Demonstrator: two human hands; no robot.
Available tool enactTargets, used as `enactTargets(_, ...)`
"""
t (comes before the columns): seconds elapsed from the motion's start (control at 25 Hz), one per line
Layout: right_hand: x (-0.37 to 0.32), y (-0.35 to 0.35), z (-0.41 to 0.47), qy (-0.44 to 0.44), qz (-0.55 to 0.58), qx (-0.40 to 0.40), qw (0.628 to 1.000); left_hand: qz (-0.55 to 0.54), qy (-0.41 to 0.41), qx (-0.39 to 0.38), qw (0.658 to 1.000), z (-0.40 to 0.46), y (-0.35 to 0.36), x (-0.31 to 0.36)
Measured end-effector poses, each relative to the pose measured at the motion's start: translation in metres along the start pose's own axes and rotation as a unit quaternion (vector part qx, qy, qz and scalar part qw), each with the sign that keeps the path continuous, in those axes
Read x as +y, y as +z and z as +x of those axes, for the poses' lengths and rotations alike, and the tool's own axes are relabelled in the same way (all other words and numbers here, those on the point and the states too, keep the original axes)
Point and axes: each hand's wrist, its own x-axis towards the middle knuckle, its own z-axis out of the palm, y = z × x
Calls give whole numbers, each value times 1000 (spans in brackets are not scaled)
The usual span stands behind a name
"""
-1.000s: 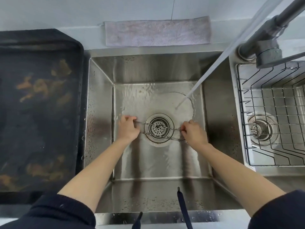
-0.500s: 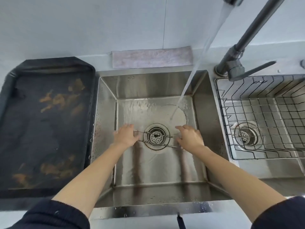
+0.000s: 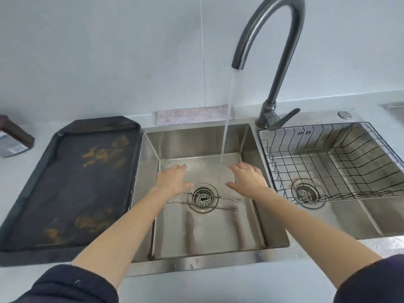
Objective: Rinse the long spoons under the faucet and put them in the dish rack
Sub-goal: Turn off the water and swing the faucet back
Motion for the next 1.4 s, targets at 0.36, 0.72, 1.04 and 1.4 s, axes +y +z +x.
enactTargets(0.36,29,-51,-46,-5,42,95,995,-22,62,90,994,-32,-35,65)
enactTargets(0.72,83,-94,-61,14,82,147,986,-79,103,133,983,-30,-63,136)
enactTargets(1.04,118,-131,-48,18,126,199,972,-99,117,189,970,-4,-106,182)
enactTargets(1.4,144,-147,0,15,159,201,967,-145,115,227,956,44,-147,221)
